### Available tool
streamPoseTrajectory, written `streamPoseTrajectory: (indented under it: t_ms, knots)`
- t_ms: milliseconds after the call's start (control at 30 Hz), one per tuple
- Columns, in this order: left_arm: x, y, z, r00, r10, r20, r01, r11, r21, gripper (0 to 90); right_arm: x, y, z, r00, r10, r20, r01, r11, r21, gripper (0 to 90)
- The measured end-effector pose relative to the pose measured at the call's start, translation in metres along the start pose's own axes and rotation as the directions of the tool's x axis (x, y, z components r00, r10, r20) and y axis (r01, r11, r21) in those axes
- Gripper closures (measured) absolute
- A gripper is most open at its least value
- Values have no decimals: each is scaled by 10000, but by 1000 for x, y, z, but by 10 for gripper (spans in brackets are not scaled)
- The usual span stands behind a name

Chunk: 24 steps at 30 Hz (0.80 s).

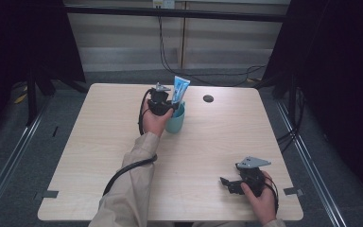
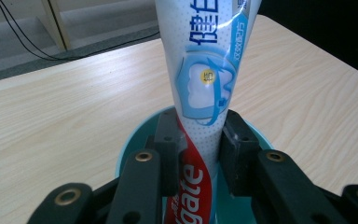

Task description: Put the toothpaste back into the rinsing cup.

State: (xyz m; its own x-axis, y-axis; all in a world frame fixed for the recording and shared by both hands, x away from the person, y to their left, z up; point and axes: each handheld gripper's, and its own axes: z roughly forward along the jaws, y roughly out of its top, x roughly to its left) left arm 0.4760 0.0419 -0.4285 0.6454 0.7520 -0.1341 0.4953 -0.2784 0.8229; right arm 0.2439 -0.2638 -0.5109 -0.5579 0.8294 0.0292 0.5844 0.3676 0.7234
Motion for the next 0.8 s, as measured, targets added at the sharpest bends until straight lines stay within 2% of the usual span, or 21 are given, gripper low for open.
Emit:
streamPoseTrajectory:
  t_ms: [800]
  knots:
    - [0,0,0,9999,65,121,-66,10000,33,682,0,0,0,10000,15,-4,-15,10000,2,141]
